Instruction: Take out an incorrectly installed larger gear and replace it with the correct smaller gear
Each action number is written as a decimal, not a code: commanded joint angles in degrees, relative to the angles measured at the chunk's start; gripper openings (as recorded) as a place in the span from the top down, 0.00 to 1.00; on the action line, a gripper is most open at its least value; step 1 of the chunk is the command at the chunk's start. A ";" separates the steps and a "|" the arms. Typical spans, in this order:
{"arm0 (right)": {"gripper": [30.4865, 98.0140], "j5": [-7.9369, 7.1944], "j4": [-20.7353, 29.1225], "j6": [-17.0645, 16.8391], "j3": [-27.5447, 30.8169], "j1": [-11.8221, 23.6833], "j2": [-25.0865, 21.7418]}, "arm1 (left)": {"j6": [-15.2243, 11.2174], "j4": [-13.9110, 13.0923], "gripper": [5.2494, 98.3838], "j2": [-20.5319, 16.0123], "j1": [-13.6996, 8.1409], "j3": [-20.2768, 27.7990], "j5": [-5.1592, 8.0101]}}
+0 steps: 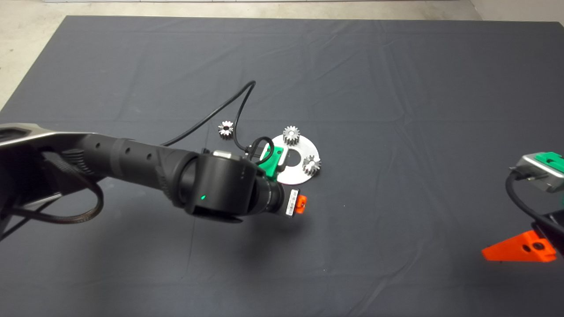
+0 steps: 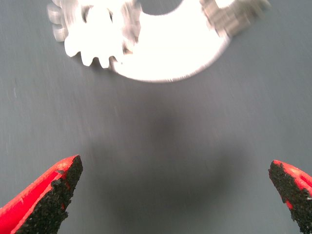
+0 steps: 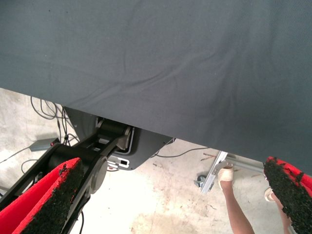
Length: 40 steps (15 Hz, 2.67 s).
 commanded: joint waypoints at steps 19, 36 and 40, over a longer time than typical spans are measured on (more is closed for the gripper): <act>0.00 0.08 2.06 -0.12 0.17 0.84 0.50 | 13.59 0.85 0.00 6.77 -1.75 -20.38 3.92; 0.00 0.08 2.01 -0.12 0.17 0.84 0.50 | 12.36 0.32 0.15 5.98 -3.36 -17.75 3.48; 0.00 0.08 2.06 -0.12 0.17 0.84 0.50 | 12.36 0.23 0.15 5.89 -3.18 -17.31 3.55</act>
